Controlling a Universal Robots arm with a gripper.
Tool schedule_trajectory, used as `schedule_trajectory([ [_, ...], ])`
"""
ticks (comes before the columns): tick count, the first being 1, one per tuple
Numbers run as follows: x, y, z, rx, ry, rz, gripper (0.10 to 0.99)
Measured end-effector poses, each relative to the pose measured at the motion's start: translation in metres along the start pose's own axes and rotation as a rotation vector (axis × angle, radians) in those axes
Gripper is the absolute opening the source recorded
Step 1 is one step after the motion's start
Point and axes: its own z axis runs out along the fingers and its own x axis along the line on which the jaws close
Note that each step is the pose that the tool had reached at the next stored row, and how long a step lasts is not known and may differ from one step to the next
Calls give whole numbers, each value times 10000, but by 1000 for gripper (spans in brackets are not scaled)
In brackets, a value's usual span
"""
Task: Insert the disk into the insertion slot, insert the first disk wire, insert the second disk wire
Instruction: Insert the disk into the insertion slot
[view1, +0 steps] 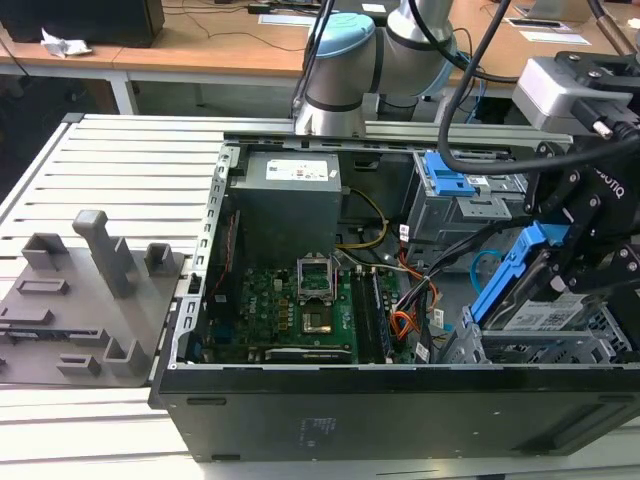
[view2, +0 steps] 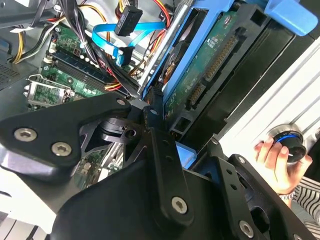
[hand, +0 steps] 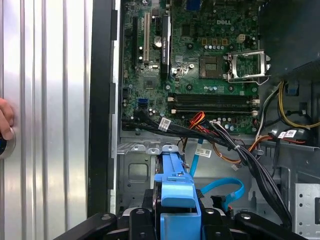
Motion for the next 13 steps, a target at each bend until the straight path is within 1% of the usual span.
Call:
schedule_trajectory([
  [6,0,0,5,0,-2,0,365],
  [7,0,0,5,0,1,-1,376],
  [8,0,0,7,0,0,0,439],
  [13,0,0,10,0,-1,0,439],
])
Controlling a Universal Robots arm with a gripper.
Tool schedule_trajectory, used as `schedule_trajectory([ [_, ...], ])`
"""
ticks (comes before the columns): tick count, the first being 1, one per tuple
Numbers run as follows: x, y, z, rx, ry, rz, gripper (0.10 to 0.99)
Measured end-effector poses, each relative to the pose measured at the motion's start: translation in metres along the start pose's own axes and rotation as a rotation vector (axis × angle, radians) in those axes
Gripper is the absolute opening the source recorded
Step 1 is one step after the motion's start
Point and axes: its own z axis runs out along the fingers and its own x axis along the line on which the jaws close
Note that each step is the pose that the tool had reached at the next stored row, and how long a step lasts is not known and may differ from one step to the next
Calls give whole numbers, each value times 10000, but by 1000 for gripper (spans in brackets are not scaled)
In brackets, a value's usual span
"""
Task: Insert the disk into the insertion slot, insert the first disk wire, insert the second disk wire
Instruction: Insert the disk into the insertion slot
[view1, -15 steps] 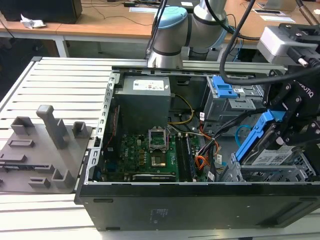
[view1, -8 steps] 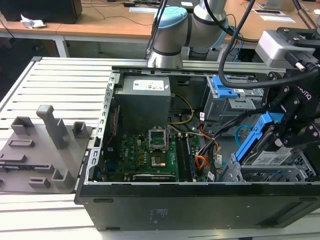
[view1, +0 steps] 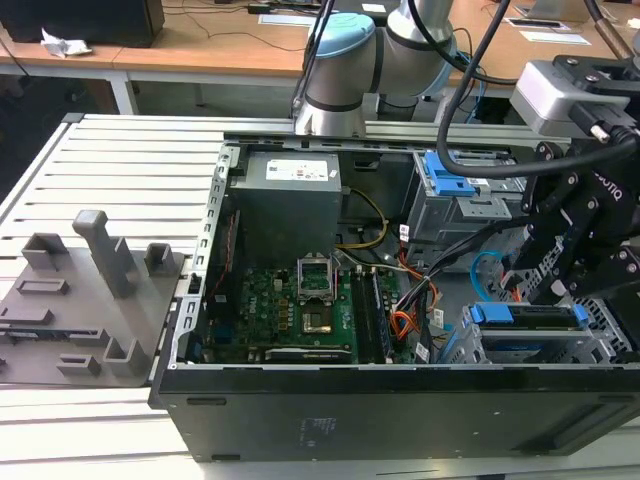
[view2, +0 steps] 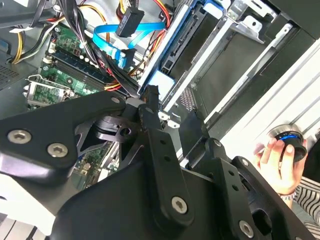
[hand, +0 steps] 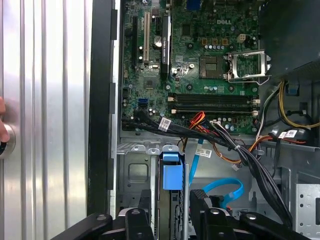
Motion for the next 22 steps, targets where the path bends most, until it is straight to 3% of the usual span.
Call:
schedule_trajectory([
  [2,0,0,1,0,0,0,427],
  [3,0,0,2,0,0,0,361],
  [4,0,0,3,0,0,0,235],
  [6,0,0,4,0,0,0,118],
  [22,0,-2,39,0,0,0,106],
])
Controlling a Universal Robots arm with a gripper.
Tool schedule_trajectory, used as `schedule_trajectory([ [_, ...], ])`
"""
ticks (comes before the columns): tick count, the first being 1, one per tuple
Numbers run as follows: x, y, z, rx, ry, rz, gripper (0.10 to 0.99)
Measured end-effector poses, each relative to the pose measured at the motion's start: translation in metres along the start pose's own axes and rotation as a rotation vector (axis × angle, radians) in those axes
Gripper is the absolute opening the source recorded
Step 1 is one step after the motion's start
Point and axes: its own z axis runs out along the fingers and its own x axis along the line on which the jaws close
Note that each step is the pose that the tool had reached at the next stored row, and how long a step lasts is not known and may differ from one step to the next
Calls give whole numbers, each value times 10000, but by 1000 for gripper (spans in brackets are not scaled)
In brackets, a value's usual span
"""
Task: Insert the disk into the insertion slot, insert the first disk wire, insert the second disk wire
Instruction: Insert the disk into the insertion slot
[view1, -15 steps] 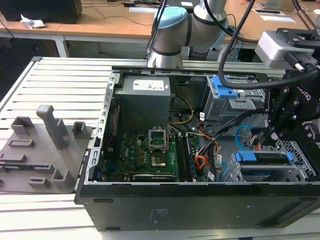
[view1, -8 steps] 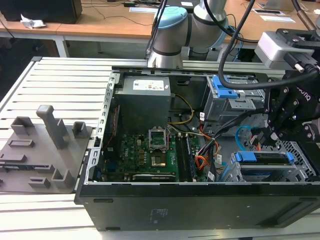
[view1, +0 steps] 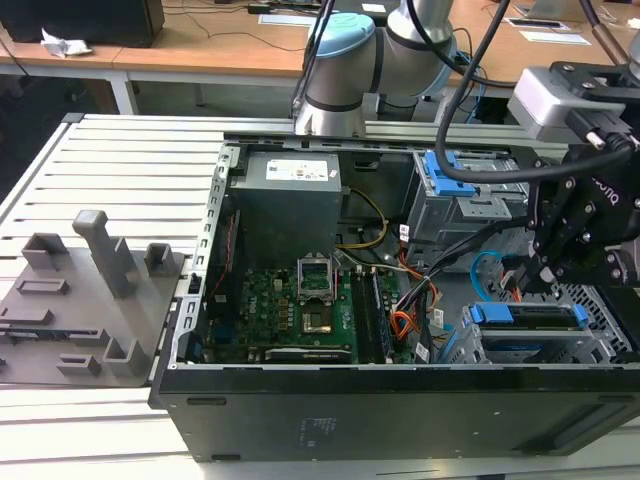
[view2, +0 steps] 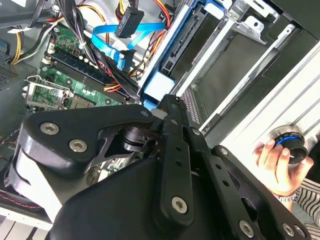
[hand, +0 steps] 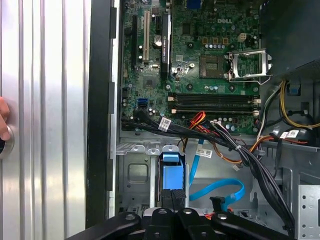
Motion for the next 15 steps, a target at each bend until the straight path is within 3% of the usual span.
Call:
schedule_trajectory([
  [15,0,-4,98,0,0,0,106],
])
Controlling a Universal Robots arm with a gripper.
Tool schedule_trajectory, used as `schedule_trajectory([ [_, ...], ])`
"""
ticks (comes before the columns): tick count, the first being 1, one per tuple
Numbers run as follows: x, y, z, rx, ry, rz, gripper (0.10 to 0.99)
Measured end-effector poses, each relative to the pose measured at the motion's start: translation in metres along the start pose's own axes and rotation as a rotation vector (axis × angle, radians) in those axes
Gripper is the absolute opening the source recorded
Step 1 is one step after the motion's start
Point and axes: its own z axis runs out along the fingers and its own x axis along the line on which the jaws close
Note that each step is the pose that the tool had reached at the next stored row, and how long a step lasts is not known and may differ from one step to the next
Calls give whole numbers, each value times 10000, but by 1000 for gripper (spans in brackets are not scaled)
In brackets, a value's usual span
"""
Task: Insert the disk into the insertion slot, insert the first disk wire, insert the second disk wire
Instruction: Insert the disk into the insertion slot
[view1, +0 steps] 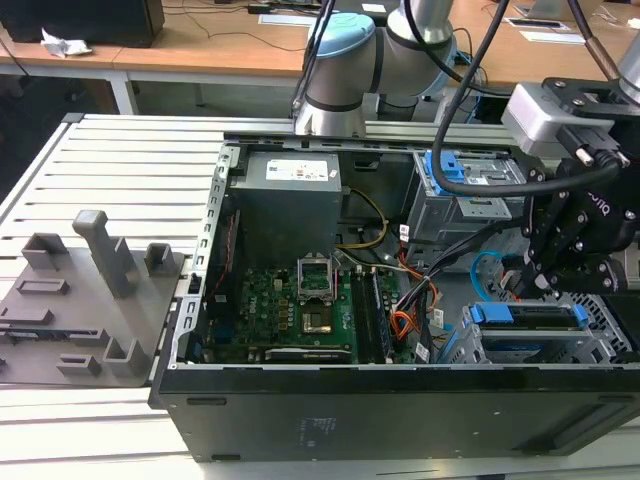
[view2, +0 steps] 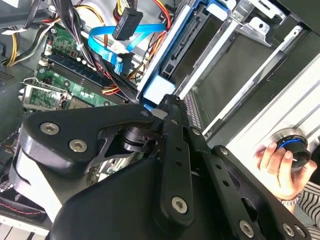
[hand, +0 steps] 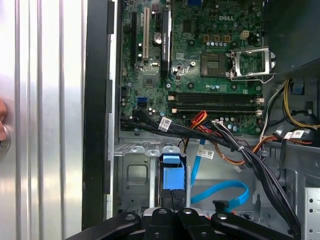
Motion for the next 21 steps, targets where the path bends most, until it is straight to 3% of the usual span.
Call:
schedule_trajectory([
  [21,0,-5,120,0,0,0,106],
])
